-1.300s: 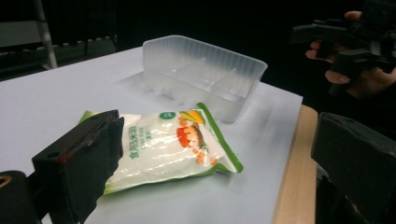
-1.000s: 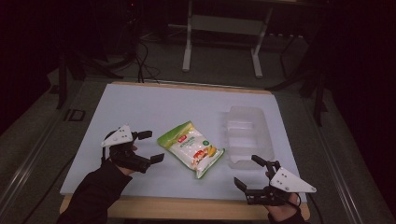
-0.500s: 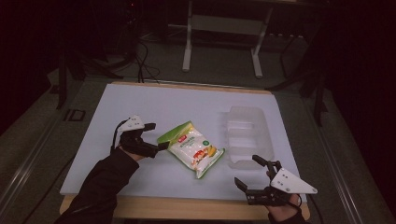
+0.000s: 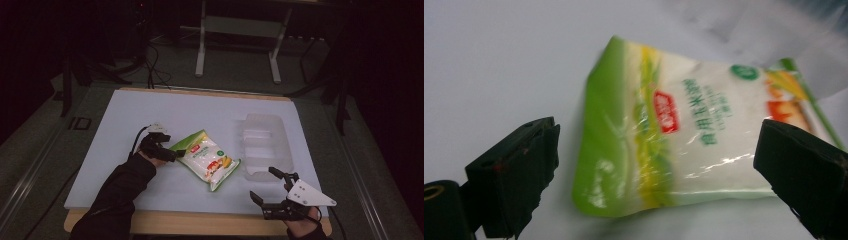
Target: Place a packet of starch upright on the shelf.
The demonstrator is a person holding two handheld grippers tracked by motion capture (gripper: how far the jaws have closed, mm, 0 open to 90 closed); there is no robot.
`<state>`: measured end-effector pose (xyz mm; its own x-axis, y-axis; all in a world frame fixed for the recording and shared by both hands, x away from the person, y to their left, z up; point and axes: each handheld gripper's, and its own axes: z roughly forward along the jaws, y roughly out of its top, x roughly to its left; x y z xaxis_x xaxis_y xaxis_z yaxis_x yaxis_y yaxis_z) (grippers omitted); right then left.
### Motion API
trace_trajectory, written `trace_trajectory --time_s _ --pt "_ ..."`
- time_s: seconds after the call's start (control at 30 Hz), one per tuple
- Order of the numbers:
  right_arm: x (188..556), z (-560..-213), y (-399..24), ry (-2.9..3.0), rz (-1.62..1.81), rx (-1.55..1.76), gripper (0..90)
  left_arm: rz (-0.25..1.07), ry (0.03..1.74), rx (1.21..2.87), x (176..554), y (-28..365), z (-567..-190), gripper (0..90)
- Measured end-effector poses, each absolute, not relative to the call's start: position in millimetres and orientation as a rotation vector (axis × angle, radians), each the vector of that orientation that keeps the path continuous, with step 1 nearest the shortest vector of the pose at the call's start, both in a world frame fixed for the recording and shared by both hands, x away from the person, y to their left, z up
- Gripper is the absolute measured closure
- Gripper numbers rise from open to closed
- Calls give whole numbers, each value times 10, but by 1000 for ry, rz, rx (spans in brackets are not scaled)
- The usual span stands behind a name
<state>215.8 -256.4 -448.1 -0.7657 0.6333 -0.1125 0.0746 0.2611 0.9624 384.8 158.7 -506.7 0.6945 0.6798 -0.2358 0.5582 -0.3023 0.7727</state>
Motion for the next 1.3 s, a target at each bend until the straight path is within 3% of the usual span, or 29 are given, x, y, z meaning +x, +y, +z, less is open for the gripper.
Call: trace_trajectory --time_s 0.27,0.57,0.77,0.9,1.17,1.3 --pt "2165 -4494 -2559 2066 1533 644 94 89 1038 2060 3960 1578 -5274 64" --pt "2173 -4511 -2547 2081 1534 641 95 79 1070 2054 3978 1585 -5340 155" --pt "2175 -4509 -2548 2082 1539 647 95 0 1038 2031 3973 1535 -5340 265" --pt "2179 -4514 -2548 2087 1542 648 95 -57 993 2007 3953 1475 -5333 419" --pt "2186 -4520 -2535 2098 1539 647 95 148 959 2148 3839 1250 -5306 499" --pt "2189 -4523 -2522 2100 1539 646 95 308 933 2268 3764 1104 -5259 680"
